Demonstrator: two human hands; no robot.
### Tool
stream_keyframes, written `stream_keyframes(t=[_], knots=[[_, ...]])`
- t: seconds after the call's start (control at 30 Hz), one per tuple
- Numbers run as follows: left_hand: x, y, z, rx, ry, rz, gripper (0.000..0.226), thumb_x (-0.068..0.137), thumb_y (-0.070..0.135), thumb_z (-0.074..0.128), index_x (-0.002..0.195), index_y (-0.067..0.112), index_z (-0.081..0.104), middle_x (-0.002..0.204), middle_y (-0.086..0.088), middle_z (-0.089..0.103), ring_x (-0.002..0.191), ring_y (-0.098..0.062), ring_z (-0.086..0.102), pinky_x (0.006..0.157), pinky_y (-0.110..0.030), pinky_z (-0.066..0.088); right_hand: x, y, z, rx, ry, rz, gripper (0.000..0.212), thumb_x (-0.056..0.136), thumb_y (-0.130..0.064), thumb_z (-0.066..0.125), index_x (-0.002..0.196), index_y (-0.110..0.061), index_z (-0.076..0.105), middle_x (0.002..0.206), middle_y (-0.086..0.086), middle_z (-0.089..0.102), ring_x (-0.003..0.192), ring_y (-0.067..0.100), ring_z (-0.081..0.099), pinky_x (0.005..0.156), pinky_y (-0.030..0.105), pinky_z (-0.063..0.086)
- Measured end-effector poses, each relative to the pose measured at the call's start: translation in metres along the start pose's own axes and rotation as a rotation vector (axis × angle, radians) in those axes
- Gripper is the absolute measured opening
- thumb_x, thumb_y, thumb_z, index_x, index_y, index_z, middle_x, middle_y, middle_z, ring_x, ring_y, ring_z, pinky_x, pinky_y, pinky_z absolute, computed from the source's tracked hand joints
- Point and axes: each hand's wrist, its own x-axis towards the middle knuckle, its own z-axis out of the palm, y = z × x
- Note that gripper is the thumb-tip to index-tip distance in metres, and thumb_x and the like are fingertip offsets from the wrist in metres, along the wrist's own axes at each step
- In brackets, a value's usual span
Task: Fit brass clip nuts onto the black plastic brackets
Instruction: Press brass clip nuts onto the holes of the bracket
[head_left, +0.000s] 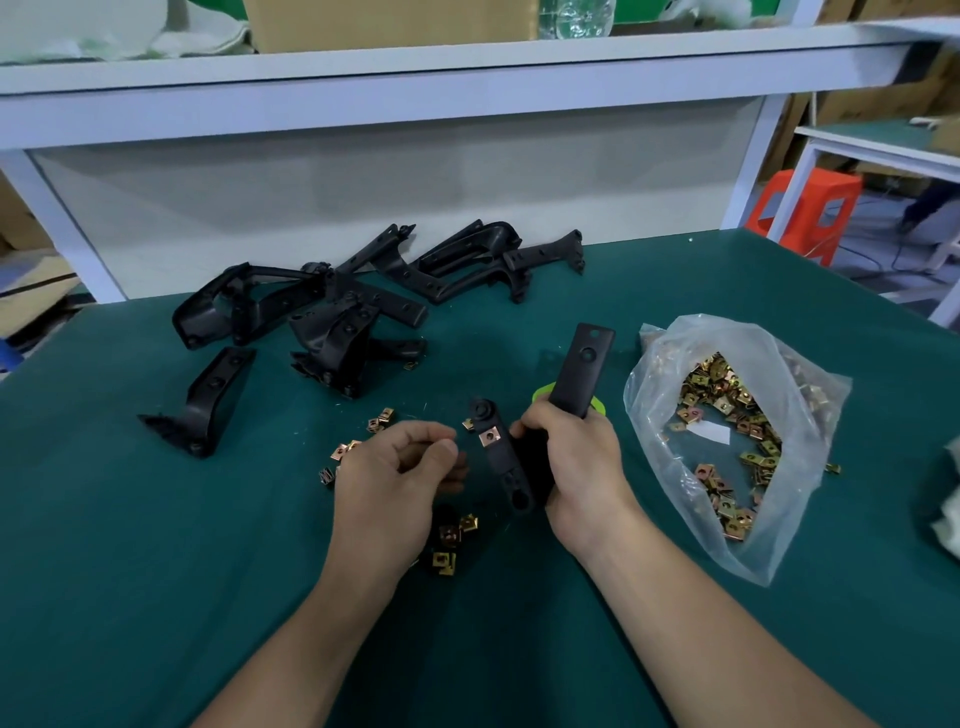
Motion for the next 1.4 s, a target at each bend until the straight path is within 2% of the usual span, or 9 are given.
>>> stream_keyframes(t=[0.13,0.37,0.5,0.73,0.83,0.93,1.0,1.17,1.4], knots=[[-0.002,0.005,-0.001,-0.059,-0.059,-0.007,0.025,0.092,-0.003,0.069,0.084,0.018,0.077,0.079,-0.010,0.077,0.075,-0.021,0.076,0.066,-0.023,0.059,0.000,-0.001,-0.001,0.029,0.006,0.020,0.022,0.084,0.001,0.057,0.083,-0.021,0.052,0.063,0.001,0.056,0.056,0.020,0.053,0.049,0.025,0.043],[-0.007,0.013,-0.001,-0.046,-0.071,-0.028,0.029,0.078,0.043,0.075,0.070,0.015,0.079,0.064,-0.006,0.071,0.054,-0.010,0.061,0.048,-0.017,0.045,-0.001,-0.004,0.000,0.098,0.011,0.044,0.018,0.084,-0.002,0.058,0.080,-0.018,0.053,0.062,0.002,0.056,0.049,0.019,0.054,0.043,0.023,0.042],[-0.011,0.015,0.000,-0.146,-0.150,-0.118,0.032,0.072,0.046,0.074,0.079,0.015,0.081,0.064,-0.008,0.070,0.051,-0.014,0.061,0.046,-0.021,0.048,-0.002,-0.004,0.000,0.092,0.017,0.048,0.015,0.085,-0.003,0.058,0.082,-0.017,0.053,0.062,0.002,0.057,0.049,0.018,0.054,0.043,0.023,0.042],[-0.009,0.016,-0.004,-0.112,-0.133,-0.109,0.040,0.066,0.060,0.074,0.067,0.020,0.077,0.056,-0.003,0.062,0.044,-0.010,0.052,0.041,-0.018,0.040,-0.003,-0.004,0.002,0.111,-0.001,0.058,0.017,0.085,-0.002,0.057,0.085,-0.017,0.050,0.061,0.001,0.055,0.048,0.018,0.053,0.044,0.023,0.043],[-0.009,0.016,-0.002,-0.213,-0.149,-0.121,0.035,0.072,0.050,0.074,0.073,0.016,0.079,0.065,-0.008,0.068,0.053,-0.013,0.061,0.048,-0.020,0.049,-0.003,-0.004,0.002,0.115,-0.007,0.053,0.017,0.085,-0.002,0.057,0.085,-0.017,0.050,0.062,0.002,0.055,0.049,0.018,0.054,0.044,0.024,0.043],[-0.008,0.015,-0.001,-0.251,-0.179,-0.133,0.016,0.092,0.018,0.069,0.083,0.014,0.082,0.079,-0.012,0.075,0.068,-0.017,0.070,0.060,-0.022,0.057,-0.003,-0.004,0.002,0.119,-0.005,0.047,0.017,0.085,-0.002,0.057,0.081,-0.018,0.050,0.065,0.003,0.056,0.054,0.021,0.054,0.047,0.025,0.044],[-0.008,0.014,-0.002,-0.226,-0.198,-0.124,0.022,0.092,0.002,0.067,0.088,0.016,0.082,0.084,-0.013,0.076,0.074,-0.019,0.073,0.064,-0.023,0.057,-0.003,-0.005,0.002,0.136,-0.005,0.046,0.017,0.085,-0.003,0.057,0.082,-0.018,0.051,0.066,0.004,0.056,0.057,0.023,0.053,0.050,0.026,0.044],[-0.013,0.018,-0.001,-0.225,-0.305,-0.151,0.013,0.076,0.011,0.078,0.088,0.014,0.081,0.085,-0.019,0.077,0.072,-0.023,0.074,0.062,-0.025,0.058,-0.006,-0.006,0.004,0.169,0.006,0.036,0.013,0.085,-0.002,0.056,0.092,-0.013,0.052,0.064,0.004,0.055,0.051,0.020,0.053,0.046,0.024,0.044],[-0.016,0.016,0.002,-0.138,-0.329,-0.179,0.010,0.086,-0.007,0.072,0.088,0.002,0.076,0.081,-0.021,0.075,0.066,-0.023,0.073,0.058,-0.024,0.058,-0.007,-0.007,0.004,0.133,0.008,0.009,0.014,0.086,-0.001,0.055,0.086,-0.015,0.051,0.061,0.003,0.053,0.050,0.017,0.049,0.042,0.021,0.041]])
